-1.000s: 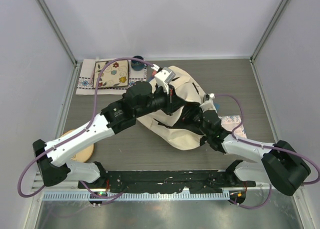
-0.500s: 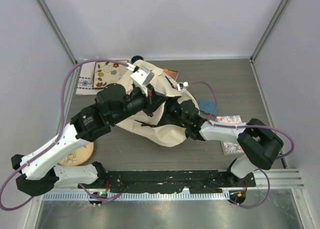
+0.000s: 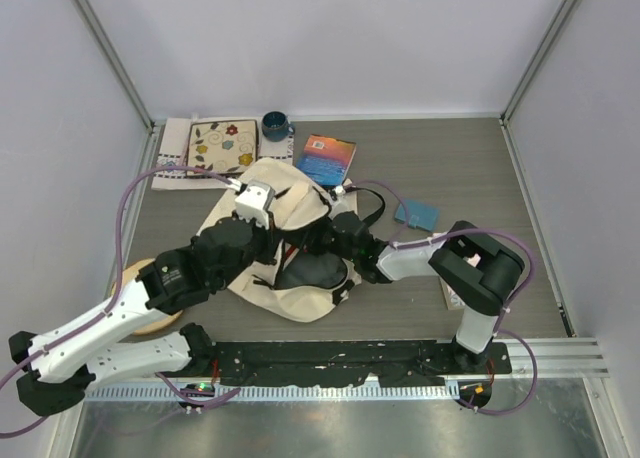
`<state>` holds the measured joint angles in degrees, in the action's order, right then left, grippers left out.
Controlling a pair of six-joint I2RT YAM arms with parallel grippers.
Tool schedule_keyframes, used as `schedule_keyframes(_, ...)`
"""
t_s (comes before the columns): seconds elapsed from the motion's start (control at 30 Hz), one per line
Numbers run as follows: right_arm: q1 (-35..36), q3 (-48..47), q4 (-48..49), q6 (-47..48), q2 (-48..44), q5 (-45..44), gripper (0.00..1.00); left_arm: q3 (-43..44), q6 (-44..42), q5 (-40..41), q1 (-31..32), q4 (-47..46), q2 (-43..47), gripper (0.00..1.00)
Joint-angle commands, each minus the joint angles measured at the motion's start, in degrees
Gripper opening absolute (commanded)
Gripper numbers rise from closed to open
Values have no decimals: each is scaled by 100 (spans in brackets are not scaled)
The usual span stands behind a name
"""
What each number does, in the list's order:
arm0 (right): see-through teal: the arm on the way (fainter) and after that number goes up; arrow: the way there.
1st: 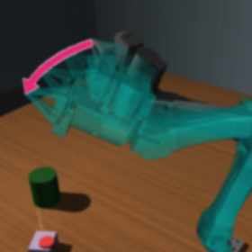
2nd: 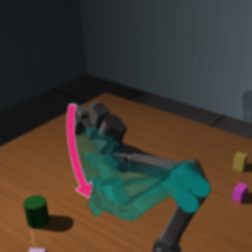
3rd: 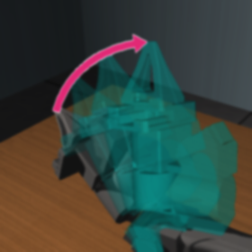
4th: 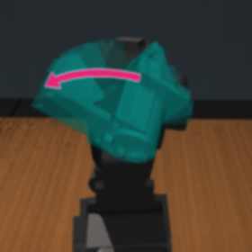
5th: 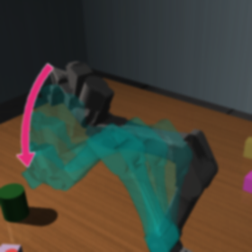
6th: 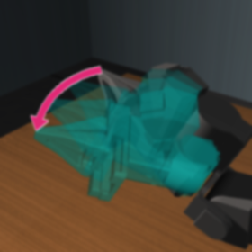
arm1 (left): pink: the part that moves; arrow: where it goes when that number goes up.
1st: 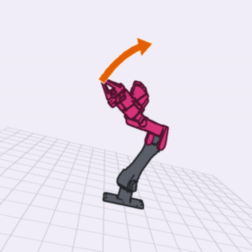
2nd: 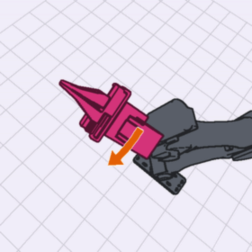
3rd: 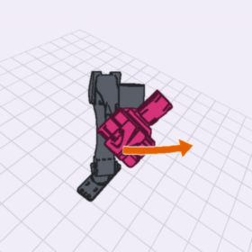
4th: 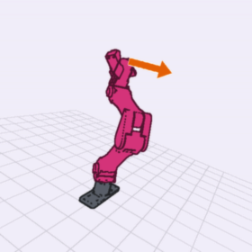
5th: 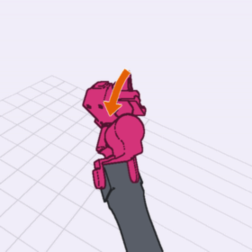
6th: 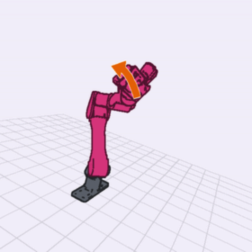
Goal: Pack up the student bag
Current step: Place the book in the student bag.
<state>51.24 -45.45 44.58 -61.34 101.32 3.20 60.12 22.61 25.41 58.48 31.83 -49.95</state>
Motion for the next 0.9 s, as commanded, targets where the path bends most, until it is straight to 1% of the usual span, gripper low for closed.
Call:
schedule_keyframes(0.0,-27,212,-45,-202,-16,409,1,-622,867,509,-65,156,495,0)
schedule_keyframes(0.07,-18,335,-63,-264,28,462,1,-816,1025,491,-65,69,671,0)
schedule_keyframes(0.17,-18,493,340,-501,142,392,1,-1019,1228,395,-73,-124,759,0)
schedule_keyframes(0.27,-35,283,621,-659,362,278,1,-950,1211,62,-73,-344,672,0)
schedule_keyframes(0.3,-35,239,962,-747,449,225,1,-880,1184,-44,-73,-397,619,0)
schedule_keyframes(0.37,-53,28,1350,-1081,739,172,1,-800,1088,-360,-73,-528,453,0)
schedule_keyframes(0.47,-36,-253,1904,-1362,1151,-38,4,-677,1087,-510,-73,-590,311,0)
schedule_keyframes(0.53,-35,-359,2081,-1450,1337,-258,12,-659,1131,-458,-73,-582,258,0)
schedule_keyframes(0.57,-53,-359,2160,-1529,1468,-276,17,-659,1227,-206,-73,-495,249,0)
schedule_keyframes(0.63,-62,-324,2161,-1556,1522,-276,22,-650,1324,77,-73,-319,223,0)
schedule_keyframes(0.67,-79,-298,2091,-1530,1523,-250,31,-650,1421,365,-73,-101,232,0)
schedule_keyframes(0.77,-123,-26,1792,-1381,1347,-118,47,-747,1597,727,-73,50,311,0)
schedule_keyframes(0.83,-167,254,1494,-1188,1049,-83,53,-870,1659,825,-82,33,346,0)
schedule_keyframes(0.87,-185,334,1353,-1109,935,-65,60,-896,1702,851,-82,7,346,0)
